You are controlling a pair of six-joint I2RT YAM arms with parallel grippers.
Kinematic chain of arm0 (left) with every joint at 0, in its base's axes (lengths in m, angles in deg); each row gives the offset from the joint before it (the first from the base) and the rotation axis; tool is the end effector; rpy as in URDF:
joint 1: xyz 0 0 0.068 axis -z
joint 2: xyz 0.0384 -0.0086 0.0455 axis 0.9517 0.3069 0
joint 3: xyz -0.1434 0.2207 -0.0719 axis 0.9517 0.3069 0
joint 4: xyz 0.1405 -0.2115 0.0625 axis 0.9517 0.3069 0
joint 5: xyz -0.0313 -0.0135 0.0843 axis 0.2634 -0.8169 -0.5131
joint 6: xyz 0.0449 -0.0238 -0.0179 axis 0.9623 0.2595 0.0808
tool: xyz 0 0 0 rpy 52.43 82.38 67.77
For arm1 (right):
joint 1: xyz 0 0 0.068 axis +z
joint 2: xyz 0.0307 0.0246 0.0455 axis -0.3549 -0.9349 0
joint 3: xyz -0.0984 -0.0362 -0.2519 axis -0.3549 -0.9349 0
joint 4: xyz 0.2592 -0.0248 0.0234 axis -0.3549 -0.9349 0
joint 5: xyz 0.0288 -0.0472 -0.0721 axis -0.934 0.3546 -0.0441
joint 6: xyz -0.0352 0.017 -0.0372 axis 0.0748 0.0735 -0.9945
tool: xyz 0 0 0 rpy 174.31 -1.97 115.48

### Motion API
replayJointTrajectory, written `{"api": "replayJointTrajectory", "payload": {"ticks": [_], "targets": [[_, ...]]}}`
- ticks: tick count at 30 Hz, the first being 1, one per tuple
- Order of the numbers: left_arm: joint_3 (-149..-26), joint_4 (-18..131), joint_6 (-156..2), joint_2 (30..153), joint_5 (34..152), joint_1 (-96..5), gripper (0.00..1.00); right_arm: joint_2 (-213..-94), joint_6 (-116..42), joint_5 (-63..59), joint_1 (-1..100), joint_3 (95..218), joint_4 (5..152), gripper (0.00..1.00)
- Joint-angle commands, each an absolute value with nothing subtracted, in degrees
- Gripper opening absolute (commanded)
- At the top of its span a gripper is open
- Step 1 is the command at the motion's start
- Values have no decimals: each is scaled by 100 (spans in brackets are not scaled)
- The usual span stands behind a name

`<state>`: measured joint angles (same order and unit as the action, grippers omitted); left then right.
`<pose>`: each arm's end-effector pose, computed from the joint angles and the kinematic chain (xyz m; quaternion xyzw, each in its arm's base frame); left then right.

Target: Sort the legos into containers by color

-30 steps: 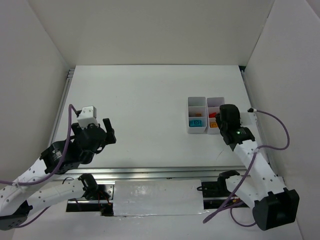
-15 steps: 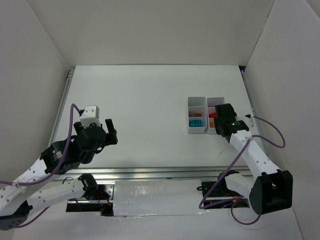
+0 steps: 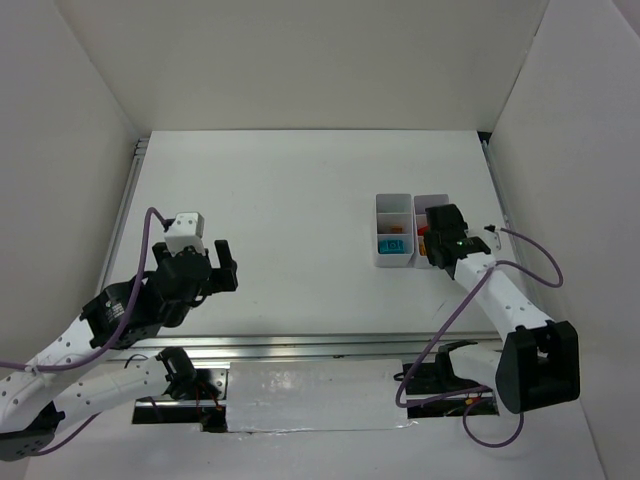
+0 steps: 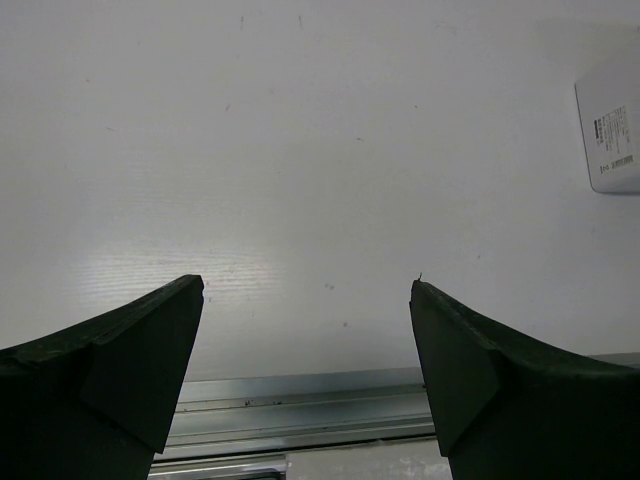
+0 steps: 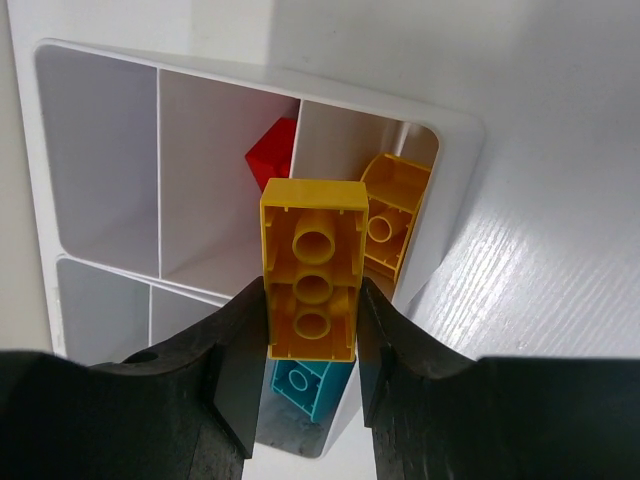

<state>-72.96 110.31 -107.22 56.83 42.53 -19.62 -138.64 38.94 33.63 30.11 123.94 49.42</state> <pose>0.0923 -0.0810 0.3571 -0.0902 0.8397 -0.1008 0.5260 0.2252 0.0200 0.2299 0.6126 0.6896 0.0634 0.3809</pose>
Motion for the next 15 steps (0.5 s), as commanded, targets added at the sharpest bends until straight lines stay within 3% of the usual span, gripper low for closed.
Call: {"api": "replayJointTrajectory", "payload": {"ticks": [1, 8, 10, 15], "targets": [[-7286, 10776, -10594, 5640, 4302, -1992, 97, -13970, 3857, 3508, 2984, 12457, 5145, 29], [-7278, 10750, -10559, 5640, 4346, -1992, 97, -13892, 3901, 3570, 2975, 12387, 5101, 40], [-7277, 10741, -10550, 5649, 4355, -1992, 96, -13839, 3919, 3605, 2975, 12335, 5118, 54], [-7286, 10732, -10532, 5666, 4381, -1992, 96, -13777, 3884, 3666, 2966, 12369, 5101, 58]]}}
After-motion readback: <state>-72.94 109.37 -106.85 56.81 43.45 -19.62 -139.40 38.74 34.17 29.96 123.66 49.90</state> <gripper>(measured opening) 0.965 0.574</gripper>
